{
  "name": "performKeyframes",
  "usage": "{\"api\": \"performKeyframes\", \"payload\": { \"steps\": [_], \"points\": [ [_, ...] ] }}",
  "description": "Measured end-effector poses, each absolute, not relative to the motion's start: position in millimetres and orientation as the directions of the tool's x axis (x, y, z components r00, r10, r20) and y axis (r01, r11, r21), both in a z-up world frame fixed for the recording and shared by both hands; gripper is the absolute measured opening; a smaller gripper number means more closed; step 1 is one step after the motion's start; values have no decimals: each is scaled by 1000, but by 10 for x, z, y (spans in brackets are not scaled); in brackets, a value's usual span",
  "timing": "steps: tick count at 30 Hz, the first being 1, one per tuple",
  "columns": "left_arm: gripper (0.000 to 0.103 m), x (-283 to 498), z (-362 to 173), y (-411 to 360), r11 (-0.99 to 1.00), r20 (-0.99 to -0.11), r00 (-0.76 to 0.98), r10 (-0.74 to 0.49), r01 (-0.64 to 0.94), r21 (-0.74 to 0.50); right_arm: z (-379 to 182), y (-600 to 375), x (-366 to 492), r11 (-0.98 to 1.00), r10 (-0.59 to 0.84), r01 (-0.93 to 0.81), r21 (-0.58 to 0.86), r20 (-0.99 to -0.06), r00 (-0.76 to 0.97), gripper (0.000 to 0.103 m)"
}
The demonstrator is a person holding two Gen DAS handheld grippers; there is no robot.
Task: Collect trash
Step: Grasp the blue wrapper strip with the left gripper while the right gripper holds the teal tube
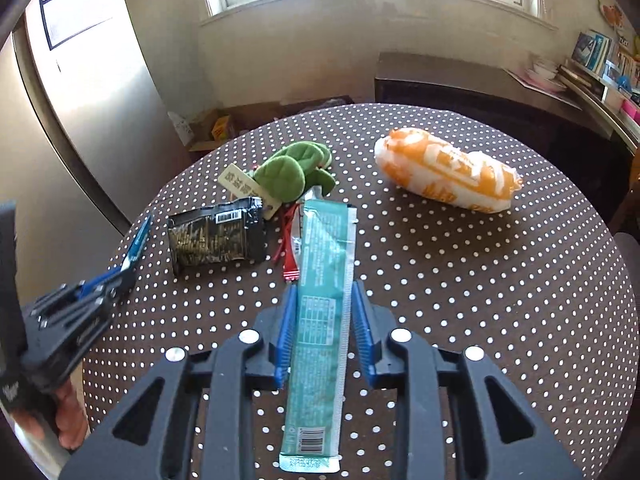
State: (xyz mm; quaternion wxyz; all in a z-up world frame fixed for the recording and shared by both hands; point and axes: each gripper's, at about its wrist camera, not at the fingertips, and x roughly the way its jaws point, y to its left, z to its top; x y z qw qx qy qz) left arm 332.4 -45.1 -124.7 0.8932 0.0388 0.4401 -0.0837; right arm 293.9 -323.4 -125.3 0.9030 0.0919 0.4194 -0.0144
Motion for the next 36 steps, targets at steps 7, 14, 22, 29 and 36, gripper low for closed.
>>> {"api": "performKeyframes", "payload": {
  "steps": [7,14,22,29,36],
  "points": [
    [14,2991,-1149,-297,983,-782,607,-140,177,-38,-1118,-3178,2751,981,73,89,175,-746,662,27],
    [14,2717,-1032,-102,990,-766,630,-128,130,-59,-975,-2906,2464,982,99,51,184,-722,684,27],
    [14,2430,-981,242,995,-753,650,-96,68,-68,-945,-2468,2364,979,160,-22,201,-705,691,8],
    [14,2220,-990,503,998,-747,662,-62,31,-56,-1039,-2497,2404,985,93,46,169,-727,681,44],
    [14,2194,-1086,548,998,-760,647,-59,20,-60,-1384,-2624,2589,976,103,99,196,-807,582,68]
  ]
}}
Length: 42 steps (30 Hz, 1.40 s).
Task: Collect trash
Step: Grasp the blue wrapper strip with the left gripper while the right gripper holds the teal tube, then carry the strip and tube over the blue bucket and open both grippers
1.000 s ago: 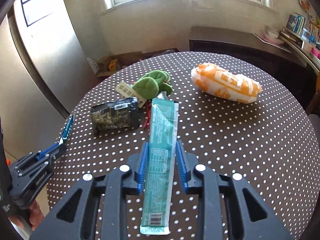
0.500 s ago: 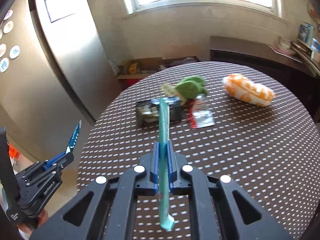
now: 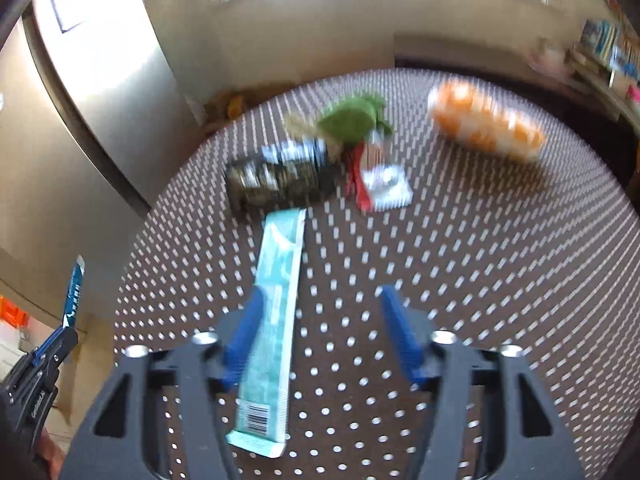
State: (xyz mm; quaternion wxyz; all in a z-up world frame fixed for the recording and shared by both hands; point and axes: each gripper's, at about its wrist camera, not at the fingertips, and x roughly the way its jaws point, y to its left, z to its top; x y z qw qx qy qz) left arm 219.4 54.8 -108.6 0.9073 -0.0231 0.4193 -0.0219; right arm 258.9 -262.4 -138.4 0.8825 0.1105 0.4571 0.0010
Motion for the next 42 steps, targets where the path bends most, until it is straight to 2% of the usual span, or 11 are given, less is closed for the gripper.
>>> {"api": "performKeyframes", "payload": {
  "steps": [2,6,7,8,9,10,12,16,25,32,42],
  "points": [
    [14,2197,-1119,536,998,-763,643,-60,22,-60,-1379,-2555,2568,983,81,83,165,-788,611,83],
    [14,2237,-1203,517,998,-782,620,-58,17,-61,-1466,-2362,2608,996,29,53,77,-788,615,82],
    [14,2249,-1232,512,998,-789,612,-62,17,-65,-1496,-2269,2611,999,-15,40,13,-782,623,79],
    [14,2253,-1251,501,998,-792,607,-62,17,-65,-1478,-2247,2596,999,12,21,33,-772,636,47],
    [14,2255,-1264,492,998,-794,605,-60,17,-63,-1459,-2223,2582,999,18,11,33,-765,644,30],
    [14,2253,-1276,486,998,-796,602,-59,19,-60,-1448,-2201,2574,999,27,-4,32,-763,646,23],
    [14,2233,-1284,485,998,-797,600,-62,22,-61,-1439,-2190,2553,999,43,-23,37,-758,651,19],
    [14,2191,-1255,505,997,-792,607,-67,22,-68,-1368,-2314,2484,989,121,-20,144,-741,660,9],
    [14,2068,-1146,600,998,-770,635,-58,12,-66,-1066,-2332,2349,967,204,-30,253,-697,687,7],
    [14,1931,-1053,796,998,-751,659,-32,-26,-65,-748,-1932,2204,943,309,-143,299,-633,710,7],
    [14,1823,-1113,1227,992,-762,647,18,-108,-69,-771,-1094,2190,900,435,-311,305,-649,624,7]
  ]
}}
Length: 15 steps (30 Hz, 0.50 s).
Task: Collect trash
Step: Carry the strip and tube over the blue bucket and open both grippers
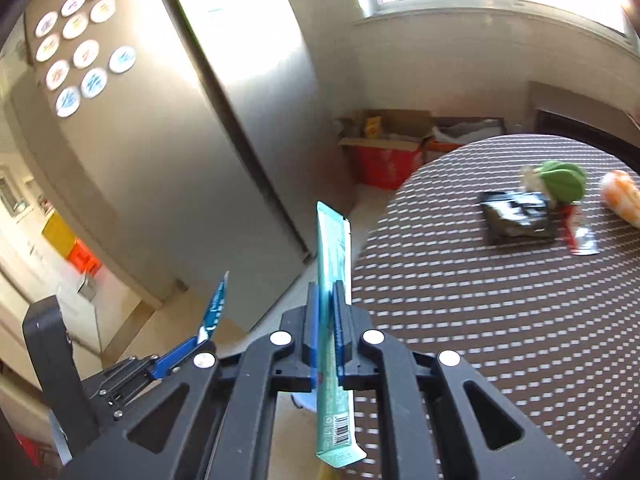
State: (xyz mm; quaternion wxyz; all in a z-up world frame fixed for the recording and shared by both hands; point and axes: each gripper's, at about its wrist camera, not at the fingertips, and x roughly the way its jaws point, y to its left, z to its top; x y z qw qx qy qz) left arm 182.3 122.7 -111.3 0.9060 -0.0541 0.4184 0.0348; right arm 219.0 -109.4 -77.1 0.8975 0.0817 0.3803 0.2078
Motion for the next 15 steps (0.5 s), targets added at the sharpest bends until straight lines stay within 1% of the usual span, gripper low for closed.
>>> {"api": "performKeyframes", "payload": {
  "steps": [6,9,10,11,12,13,15],
  "points": [
    [14,1886,-1277,1403,987,-790,612,30,-145,-75,-968,-721,2259,886,458,-356,297,-681,571,7],
    [15,1955,-1380,1456,988,-797,603,26,-137,-71,-1044,-618,2289,885,458,-360,296,-694,556,7],
    [19,1990,-1405,1485,988,-796,603,42,-142,-55,-1067,-587,2300,886,455,-359,293,-699,552,7],
    [28,2023,-1439,1503,988,-804,593,56,-151,-42,-1087,-555,2313,888,451,-359,288,-703,550,7],
    [66,2048,-1482,1529,986,-813,579,63,-160,-38,-1099,-515,2326,889,447,-358,284,-706,549,7],
    [76,2076,-1508,1572,982,-814,577,64,-179,-50,-1123,-492,2353,894,438,-352,278,-711,550,7],
    [76,2092,-1529,1627,981,-809,586,56,-183,-65,-1166,-465,2396,900,426,-343,270,-718,550,7]
  ]
}}
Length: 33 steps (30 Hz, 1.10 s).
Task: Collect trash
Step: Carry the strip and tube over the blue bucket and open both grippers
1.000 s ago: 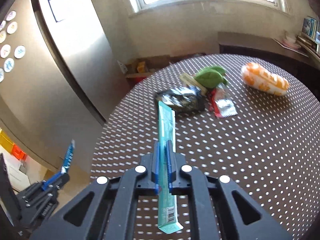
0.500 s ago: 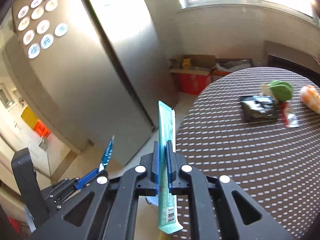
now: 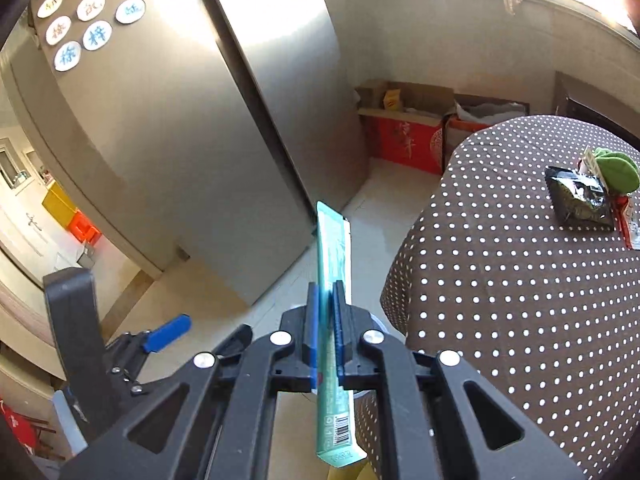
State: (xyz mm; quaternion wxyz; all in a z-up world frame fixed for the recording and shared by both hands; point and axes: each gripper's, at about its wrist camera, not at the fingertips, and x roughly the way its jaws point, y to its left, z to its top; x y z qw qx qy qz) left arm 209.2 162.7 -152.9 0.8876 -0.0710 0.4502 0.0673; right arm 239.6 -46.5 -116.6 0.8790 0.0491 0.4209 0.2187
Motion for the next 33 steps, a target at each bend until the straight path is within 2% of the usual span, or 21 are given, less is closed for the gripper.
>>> {"api": "performKeyframes", "payload": {
  "steps": [9,12,13,14,15,16,22,33],
  "points": [
    [76,2075,-1653,1935,966,-830,548,102,-255,-49,-1526,3,2642,892,423,-367,264,-773,473,7],
    [76,1980,-1651,2045,958,-832,539,130,-285,-35,-1652,211,2712,889,414,-388,244,-791,450,11],
    [76,1950,-1648,2093,954,-833,535,139,-297,-31,-1690,283,2730,894,393,-392,218,-802,450,21],
    [76,1918,-1646,2132,951,-834,532,148,-307,-27,-1709,318,2742,903,368,-385,193,-809,459,46],
    [76,1881,-1642,2172,948,-834,529,158,-318,-22,-1718,315,2736,909,357,-374,184,-806,472,56],
    [76,1863,-1637,2204,945,-834,527,164,-325,-20,-1715,306,2723,909,365,-369,192,-792,489,61],
    [76,1833,-1645,2319,936,-838,521,161,-349,-37,-1706,271,2689,904,373,-380,194,-792,484,61],
    [76,1850,-1335,1987,963,-801,586,123,-265,-45,-1386,-153,2559,904,398,-361,229,-761,513,61]
  ]
}}
